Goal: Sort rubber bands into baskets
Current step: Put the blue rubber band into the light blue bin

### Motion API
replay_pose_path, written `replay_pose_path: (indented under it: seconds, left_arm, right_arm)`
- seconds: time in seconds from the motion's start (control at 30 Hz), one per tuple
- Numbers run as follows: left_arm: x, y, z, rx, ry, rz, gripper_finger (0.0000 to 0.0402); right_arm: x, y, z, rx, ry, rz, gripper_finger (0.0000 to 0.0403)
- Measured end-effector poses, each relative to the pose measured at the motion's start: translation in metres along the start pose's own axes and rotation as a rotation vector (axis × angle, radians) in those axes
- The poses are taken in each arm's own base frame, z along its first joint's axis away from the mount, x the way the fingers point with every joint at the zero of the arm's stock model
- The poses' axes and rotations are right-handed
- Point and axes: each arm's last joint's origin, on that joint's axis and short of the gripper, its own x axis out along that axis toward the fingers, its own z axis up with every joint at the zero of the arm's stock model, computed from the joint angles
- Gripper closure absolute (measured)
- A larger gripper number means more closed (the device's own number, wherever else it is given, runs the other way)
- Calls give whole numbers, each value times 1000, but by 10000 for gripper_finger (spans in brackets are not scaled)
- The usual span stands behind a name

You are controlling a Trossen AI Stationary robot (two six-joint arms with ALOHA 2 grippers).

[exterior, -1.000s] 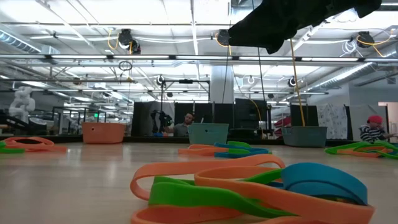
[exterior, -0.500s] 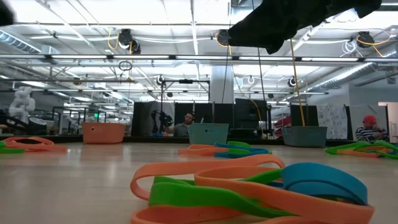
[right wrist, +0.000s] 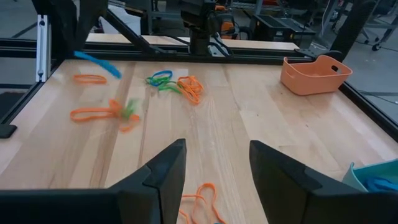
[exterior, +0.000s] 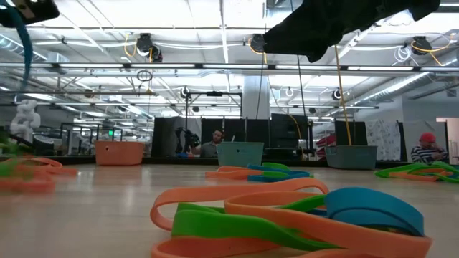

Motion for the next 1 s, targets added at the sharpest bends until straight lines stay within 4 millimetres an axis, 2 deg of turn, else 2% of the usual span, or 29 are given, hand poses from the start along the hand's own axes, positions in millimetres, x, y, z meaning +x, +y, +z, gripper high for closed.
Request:
replay_pose_path:
  seconds: [0.17, 0.3, 0.53, 0.63, 0.77, 0.87, 1.0]
  left_arm:
    - [0, -1, -1, -26, 47, -41, 401]
    - [0, 0, 0, 4, 9, -14, 401]
    - [5, 24, 27, 109, -160, 193, 401]
    - [11, 44, 45, 167, -181, 249, 401]
    - [18, 81, 73, 226, -219, 325, 401]
    - [20, 114, 97, 246, -240, 334, 402]
    - [15, 168, 128, 243, -332, 292, 401]
  right_arm:
    - [0, 0, 0, 0, 0, 0, 234]
    - [0, 0, 0, 0, 0, 0, 234]
    - [0, 0, 0, -3, 0, 0, 234]
    - [0, 0, -1, -44, 13, -1, 234]
    - [-2, -3, -4, -101, 51, -26, 234]
    - [0, -12, -8, -118, 94, -163, 234]
    - [4, -34, -13, -92, 140, -371, 234]
